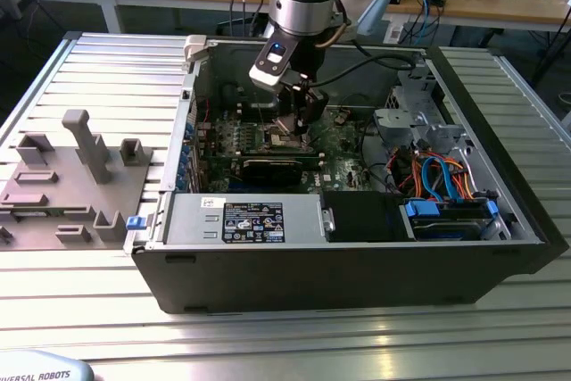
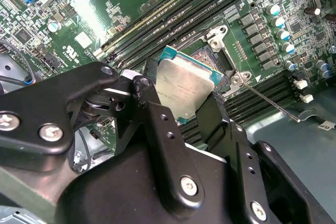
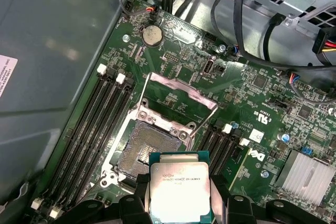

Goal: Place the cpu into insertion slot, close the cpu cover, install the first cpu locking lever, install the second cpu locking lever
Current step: 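Place the cpu into insertion slot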

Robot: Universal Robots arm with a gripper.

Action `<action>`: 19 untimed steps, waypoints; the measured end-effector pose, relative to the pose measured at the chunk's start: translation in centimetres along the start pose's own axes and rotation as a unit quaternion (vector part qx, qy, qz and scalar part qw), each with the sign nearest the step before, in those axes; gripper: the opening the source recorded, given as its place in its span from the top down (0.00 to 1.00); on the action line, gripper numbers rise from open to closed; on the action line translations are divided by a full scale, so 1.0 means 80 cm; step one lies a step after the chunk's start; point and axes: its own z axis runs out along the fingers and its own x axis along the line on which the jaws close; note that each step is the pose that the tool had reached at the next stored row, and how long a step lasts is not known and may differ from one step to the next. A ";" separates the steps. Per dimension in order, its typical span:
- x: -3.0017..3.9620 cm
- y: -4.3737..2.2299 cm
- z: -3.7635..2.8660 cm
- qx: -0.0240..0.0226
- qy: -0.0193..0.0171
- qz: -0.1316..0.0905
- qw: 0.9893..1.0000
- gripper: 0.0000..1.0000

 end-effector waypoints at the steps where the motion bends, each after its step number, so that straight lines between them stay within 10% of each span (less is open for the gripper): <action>1: 0.0000 0.0000 0.0000 0.000 0.000 0.001 1.000 0.46; 19: 0.0000 0.0000 0.0000 0.001 0.000 0.022 1.000 0.46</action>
